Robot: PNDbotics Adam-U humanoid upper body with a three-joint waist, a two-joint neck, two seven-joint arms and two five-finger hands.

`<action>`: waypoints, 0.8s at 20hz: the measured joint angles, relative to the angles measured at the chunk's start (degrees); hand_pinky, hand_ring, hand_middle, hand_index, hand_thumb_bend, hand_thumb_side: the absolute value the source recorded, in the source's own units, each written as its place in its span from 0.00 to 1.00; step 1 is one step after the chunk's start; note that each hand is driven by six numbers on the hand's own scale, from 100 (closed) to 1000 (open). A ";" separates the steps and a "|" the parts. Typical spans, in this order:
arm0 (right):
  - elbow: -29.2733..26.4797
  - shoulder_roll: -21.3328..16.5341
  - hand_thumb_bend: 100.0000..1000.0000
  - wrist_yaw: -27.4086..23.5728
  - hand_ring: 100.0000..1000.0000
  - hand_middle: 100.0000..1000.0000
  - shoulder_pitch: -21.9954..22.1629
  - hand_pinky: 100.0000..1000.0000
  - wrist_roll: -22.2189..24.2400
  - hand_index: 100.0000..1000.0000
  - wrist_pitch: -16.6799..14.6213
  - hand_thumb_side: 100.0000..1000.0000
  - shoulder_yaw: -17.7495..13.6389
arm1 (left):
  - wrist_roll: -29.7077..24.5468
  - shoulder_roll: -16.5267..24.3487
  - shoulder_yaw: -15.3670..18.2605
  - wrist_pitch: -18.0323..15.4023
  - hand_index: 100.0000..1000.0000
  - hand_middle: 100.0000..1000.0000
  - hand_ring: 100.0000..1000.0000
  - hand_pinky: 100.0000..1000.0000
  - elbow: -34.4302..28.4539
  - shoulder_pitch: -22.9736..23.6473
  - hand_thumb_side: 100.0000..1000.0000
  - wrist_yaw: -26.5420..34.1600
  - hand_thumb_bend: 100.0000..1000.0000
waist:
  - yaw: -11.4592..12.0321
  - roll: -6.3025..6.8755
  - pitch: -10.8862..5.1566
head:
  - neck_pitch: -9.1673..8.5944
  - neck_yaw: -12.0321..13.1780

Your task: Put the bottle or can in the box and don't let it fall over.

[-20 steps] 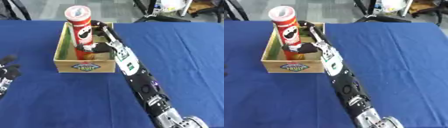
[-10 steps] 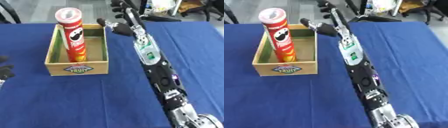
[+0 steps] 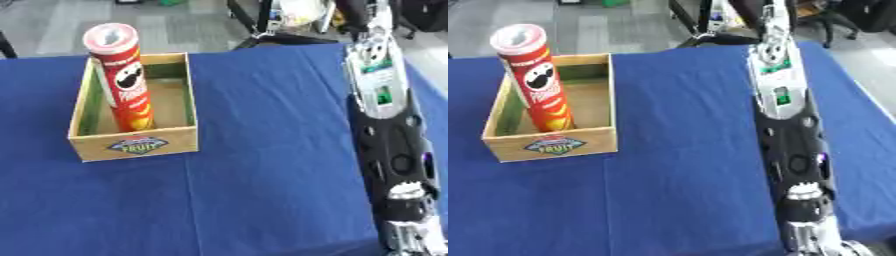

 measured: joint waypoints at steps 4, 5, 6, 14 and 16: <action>-9.47 -0.41 0.04 6.49 0.86 0.85 -3.61 0.83 -3.29 0.89 -1.49 0.76 0.82 | 3.84 3.74 0.47 -4.70 0.89 0.85 0.83 0.76 -2.44 -7.03 0.58 2.72 0.43 | -0.19 -0.01 -2.18 | 0.25 -1.17; -10.43 -0.32 0.02 8.05 0.86 0.85 -5.74 0.82 -4.15 0.89 -2.27 0.76 1.33 | 5.04 4.87 0.72 -5.88 0.89 0.85 0.83 0.76 -2.66 -9.42 0.57 3.52 0.43 | -0.18 -0.02 -2.81 | 0.46 -1.55; -11.06 -0.16 0.00 9.31 0.86 0.85 -8.05 0.82 -4.95 0.89 -2.64 0.76 1.88 | 6.34 6.04 0.97 -6.82 0.90 0.86 0.83 0.77 -2.79 -12.00 0.57 4.40 0.44 | -0.17 -0.02 -3.26 | 0.58 -1.94; -2.59 0.98 0.12 9.35 0.86 0.86 -25.29 0.81 -4.50 0.89 5.40 0.72 1.75 | 14.96 14.30 1.58 -4.70 0.91 0.86 0.84 0.76 3.73 -27.74 0.58 11.21 0.45 | -0.17 0.04 -6.70 | 1.14 -3.40; 4.07 1.95 0.00 7.96 0.85 0.86 -28.56 0.80 -4.63 0.88 7.04 0.63 -0.28 | 15.63 15.41 1.54 -3.67 0.90 0.86 0.84 0.75 10.58 -30.89 0.58 12.88 0.45 | -0.17 0.15 -7.02 | 1.55 -3.48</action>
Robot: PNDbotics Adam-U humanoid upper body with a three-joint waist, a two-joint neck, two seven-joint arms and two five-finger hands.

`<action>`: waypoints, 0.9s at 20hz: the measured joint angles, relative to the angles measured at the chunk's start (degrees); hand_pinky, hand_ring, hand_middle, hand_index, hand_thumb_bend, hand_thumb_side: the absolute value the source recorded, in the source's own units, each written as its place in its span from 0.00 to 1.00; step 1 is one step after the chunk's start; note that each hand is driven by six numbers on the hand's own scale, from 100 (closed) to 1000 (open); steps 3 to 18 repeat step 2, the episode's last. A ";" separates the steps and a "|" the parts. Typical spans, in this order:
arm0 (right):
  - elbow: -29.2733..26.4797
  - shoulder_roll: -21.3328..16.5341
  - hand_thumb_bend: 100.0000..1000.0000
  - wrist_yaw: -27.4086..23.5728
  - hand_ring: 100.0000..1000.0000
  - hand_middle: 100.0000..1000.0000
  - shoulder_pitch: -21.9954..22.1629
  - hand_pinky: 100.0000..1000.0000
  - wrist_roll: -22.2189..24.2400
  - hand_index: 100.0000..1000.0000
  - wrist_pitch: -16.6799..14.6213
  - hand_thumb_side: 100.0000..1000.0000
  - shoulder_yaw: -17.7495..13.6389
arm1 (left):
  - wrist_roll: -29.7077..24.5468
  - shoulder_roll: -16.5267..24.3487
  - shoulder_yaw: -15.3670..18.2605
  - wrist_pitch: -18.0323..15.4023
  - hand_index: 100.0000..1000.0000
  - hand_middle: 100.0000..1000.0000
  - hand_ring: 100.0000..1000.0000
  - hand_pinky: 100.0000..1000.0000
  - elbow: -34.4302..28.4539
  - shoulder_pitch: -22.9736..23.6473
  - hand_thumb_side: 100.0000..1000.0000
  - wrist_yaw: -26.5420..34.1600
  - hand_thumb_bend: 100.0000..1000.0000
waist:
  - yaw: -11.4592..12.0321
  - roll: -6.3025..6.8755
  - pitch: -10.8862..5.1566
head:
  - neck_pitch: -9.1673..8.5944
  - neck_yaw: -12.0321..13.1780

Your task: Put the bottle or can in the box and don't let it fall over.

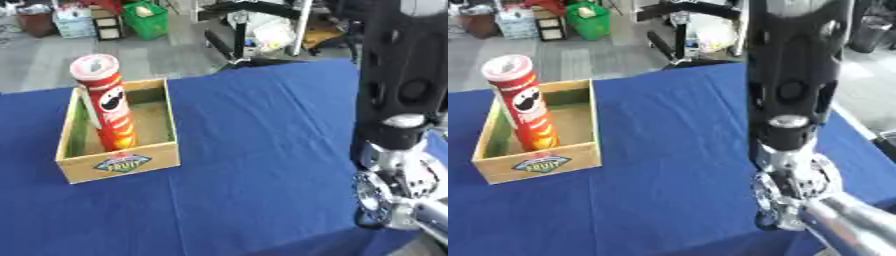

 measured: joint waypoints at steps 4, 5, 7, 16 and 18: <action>7.75 1.24 0.22 -2.22 0.86 0.86 -2.53 0.80 -0.99 0.88 1.73 0.63 -2.88 | 0.29 0.45 -0.51 1.04 0.90 0.86 0.84 0.74 8.89 -2.98 0.60 2.26 0.45 | 0.00 0.19 -0.74 | 0.21 -0.05; 7.75 1.24 0.22 -2.22 0.86 0.86 -2.53 0.80 -0.99 0.88 1.73 0.63 -2.88 | 0.29 0.45 -0.51 1.04 0.90 0.86 0.84 0.74 8.89 -2.98 0.60 2.26 0.45 | 0.00 0.19 -0.74 | 0.21 -0.05; 7.75 1.24 0.22 -2.22 0.86 0.86 -2.53 0.80 -0.99 0.88 1.73 0.63 -2.88 | 0.29 0.45 -0.51 1.04 0.90 0.86 0.84 0.74 8.89 -2.98 0.60 2.26 0.45 | 0.00 0.19 -0.74 | 0.21 -0.05; 7.75 1.24 0.22 -2.22 0.86 0.86 -2.53 0.80 -0.99 0.88 1.73 0.63 -2.88 | 0.29 0.45 -0.51 1.04 0.90 0.86 0.84 0.74 8.89 -2.98 0.60 2.26 0.45 | 0.00 0.19 -0.74 | 0.21 -0.05; 7.75 1.24 0.22 -2.22 0.86 0.86 -2.53 0.80 -0.99 0.88 1.73 0.63 -2.88 | 0.29 0.45 -0.51 1.04 0.90 0.86 0.84 0.74 8.89 -2.98 0.60 2.26 0.45 | 0.00 0.19 -0.74 | 0.21 -0.05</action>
